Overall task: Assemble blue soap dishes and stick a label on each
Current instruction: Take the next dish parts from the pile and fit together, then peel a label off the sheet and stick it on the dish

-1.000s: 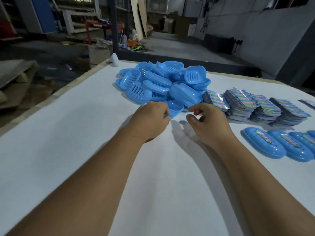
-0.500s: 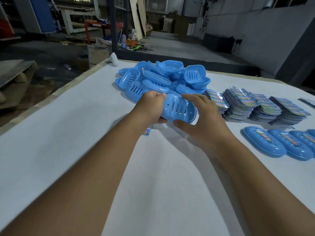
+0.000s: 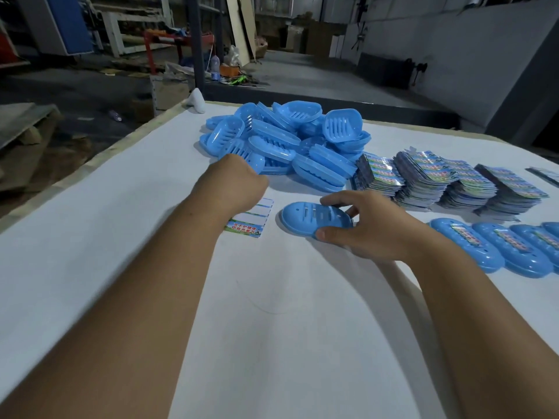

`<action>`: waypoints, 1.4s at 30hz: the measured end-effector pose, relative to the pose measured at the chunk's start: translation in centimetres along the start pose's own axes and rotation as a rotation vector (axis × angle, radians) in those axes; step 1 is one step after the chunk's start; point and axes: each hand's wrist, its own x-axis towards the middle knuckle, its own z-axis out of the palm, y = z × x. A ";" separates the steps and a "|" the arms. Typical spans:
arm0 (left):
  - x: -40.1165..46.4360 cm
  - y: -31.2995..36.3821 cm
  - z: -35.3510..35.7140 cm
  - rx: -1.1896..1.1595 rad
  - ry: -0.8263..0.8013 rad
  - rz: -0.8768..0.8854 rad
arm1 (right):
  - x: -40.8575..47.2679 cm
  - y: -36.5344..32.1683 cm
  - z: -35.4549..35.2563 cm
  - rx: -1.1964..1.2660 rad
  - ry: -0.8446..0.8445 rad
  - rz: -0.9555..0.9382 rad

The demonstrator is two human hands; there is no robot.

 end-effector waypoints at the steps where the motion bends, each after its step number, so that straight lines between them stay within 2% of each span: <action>1: -0.1 -0.1 -0.2 0.104 -0.026 -0.022 | 0.0 0.0 0.0 0.009 -0.010 0.006; 3: -0.7 0.1 -0.5 0.378 -0.076 -0.041 | 0.0 0.0 -0.1 0.013 -0.011 0.015; 5: -1.4 0.4 -0.7 0.532 -0.080 -0.021 | 0.0 -0.1 -0.1 0.023 0.000 0.013; 9: -2.0 0.7 -0.9 0.543 -0.087 -0.014 | 0.0 -0.3 0.1 0.009 0.028 -0.012; 18: -1.6 0.4 -1.1 0.281 -0.137 -0.078 | 0.1 -0.4 0.4 0.036 0.081 -0.035; 21: -1.0 0.3 -0.8 -0.045 -0.119 -0.086 | 0.1 -0.6 0.5 0.075 0.122 -0.045; 24: -0.6 1.1 -0.6 -0.342 -0.064 -0.039 | 0.3 -0.9 0.9 0.123 0.242 -0.067; 26: -0.9 1.8 -0.1 -0.535 -0.096 -0.017 | 0.5 -1.4 1.2 0.175 0.310 -0.066; 28: -1.4 2.2 0.7 -0.662 -0.149 0.001 | 0.6 -1.9 1.5 0.299 0.302 -0.056; 33: -1.5 2.2 1.9 -0.742 -0.179 0.002 | 0.1 -2.9 1.1 0.603 0.181 -0.025; 38: -1.8 2.3 2.3 -0.766 -0.219 -0.004 | 0.1 -3.0 1.1 0.579 0.179 0.001; 42: -1.9 2.5 2.3 -0.689 -0.176 0.006 | 0.5 -2.5 1.0 0.577 0.281 0.052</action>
